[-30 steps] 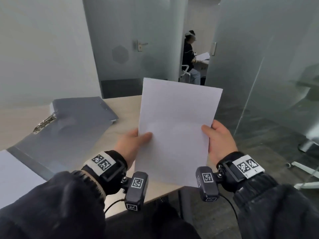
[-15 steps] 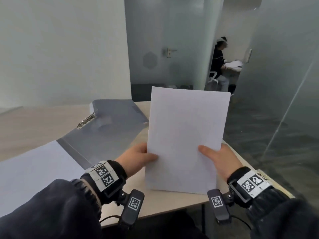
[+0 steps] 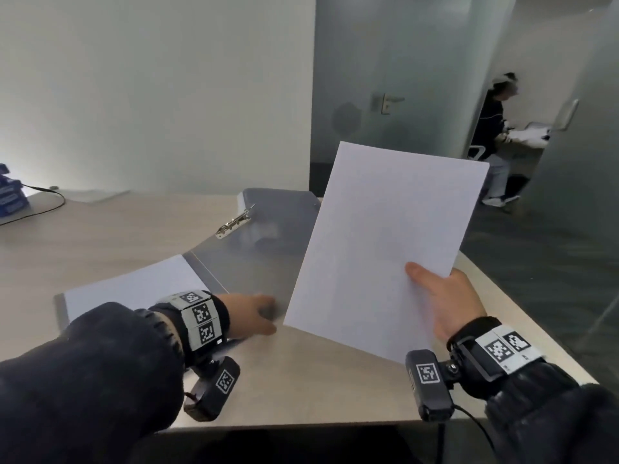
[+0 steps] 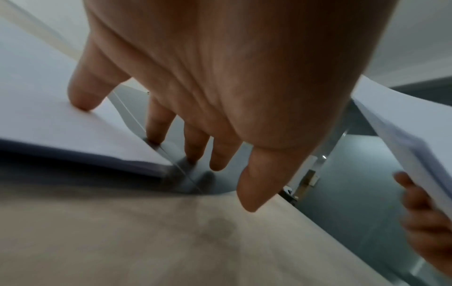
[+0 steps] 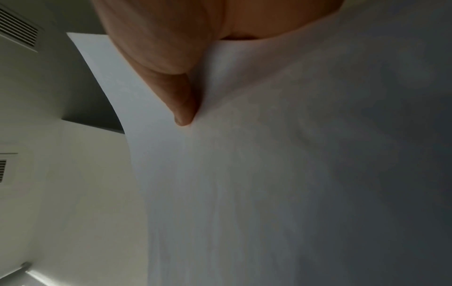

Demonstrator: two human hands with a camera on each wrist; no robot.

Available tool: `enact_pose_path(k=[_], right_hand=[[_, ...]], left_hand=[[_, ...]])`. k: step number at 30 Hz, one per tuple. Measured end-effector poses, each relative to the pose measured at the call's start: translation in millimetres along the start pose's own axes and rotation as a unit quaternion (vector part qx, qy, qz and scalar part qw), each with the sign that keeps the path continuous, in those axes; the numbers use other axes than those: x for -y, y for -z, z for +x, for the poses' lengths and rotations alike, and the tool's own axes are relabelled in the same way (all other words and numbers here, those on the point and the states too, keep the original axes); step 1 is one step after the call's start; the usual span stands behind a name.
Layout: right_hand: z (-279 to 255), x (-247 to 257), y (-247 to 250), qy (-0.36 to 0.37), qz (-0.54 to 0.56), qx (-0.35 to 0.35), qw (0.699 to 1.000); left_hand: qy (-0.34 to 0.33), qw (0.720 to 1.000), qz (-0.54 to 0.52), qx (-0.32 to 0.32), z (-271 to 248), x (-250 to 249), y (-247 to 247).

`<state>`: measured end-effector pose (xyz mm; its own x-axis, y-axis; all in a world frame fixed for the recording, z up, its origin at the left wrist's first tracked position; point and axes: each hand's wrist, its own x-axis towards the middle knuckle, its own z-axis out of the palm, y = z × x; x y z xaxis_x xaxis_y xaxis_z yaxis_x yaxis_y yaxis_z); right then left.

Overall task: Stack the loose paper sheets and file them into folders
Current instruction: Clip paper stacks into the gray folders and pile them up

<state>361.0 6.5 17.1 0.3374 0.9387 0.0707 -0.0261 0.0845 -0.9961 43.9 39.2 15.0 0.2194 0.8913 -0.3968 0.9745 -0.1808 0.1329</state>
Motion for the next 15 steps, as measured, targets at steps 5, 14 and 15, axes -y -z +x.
enact_pose_path(k=[5, 14, 15], right_hand=[[7, -6, -41, 0.001, 0.018, 0.038, 0.999], [13, -31, -90, -0.023, -0.049, 0.102, 0.993], [10, -31, -94, -0.014, -0.050, 0.109, 0.993]], left_hand=[[-0.006, 0.997, 0.071, 0.006, -36, 10, -10], [0.028, 0.978, -0.202, -0.048, -55, 54, 12], [0.028, 0.967, -0.236, -0.092, -53, 58, 13]])
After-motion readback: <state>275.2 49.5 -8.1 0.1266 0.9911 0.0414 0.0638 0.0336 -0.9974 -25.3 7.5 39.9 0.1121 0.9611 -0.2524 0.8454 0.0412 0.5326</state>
